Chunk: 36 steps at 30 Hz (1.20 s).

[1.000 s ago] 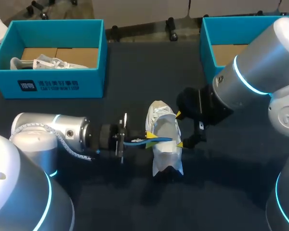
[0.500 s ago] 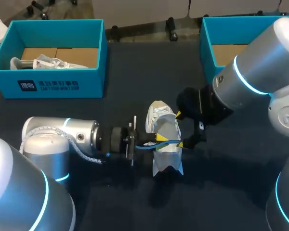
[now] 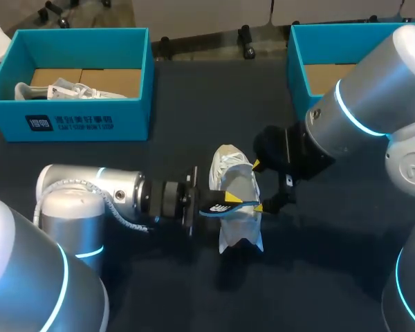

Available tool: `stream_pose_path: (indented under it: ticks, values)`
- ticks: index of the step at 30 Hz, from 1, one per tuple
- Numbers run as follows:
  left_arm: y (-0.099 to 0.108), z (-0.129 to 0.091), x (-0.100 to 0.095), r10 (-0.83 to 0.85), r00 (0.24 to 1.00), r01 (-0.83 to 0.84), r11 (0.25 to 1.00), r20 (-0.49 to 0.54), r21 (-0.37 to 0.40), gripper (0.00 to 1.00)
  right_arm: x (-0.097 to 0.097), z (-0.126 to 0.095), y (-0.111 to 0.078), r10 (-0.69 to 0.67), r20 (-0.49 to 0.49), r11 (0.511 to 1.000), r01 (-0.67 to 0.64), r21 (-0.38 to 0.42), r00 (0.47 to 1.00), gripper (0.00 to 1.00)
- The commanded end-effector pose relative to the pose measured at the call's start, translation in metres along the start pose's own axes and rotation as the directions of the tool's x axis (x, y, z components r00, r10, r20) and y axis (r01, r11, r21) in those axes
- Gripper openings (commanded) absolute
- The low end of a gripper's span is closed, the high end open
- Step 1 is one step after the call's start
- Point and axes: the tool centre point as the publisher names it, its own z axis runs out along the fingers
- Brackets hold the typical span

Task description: Take the shoe out of the shoebox, open the shoe tongue, remove and reinsert the insole, then place the shoe into the shoebox

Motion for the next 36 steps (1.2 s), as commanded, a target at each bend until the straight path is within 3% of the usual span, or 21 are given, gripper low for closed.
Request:
stream_pose_path:
  ticks: [1,27,36]
  values:
    - [0.01,0.007,-0.004,0.021,1.0,-0.021,1.0,-0.015,-0.003,0.0,0.001,0.002,0.0,0.0,0.002,1.0,0.0,0.0,1.0,1.0]
    - [0.047,0.007,-0.003,0.012,1.0,-0.013,0.995,-0.008,-0.1,0.0,0.001,0.002,0.0,0.0,0.002,1.0,0.0,0.0,1.0,1.0]
    - [0.048,0.009,-0.003,-0.016,1.0,0.017,0.991,0.012,-0.134,0.0,0.001,0.002,0.0,0.0,0.002,1.0,0.0,0.0,1.0,1.0]
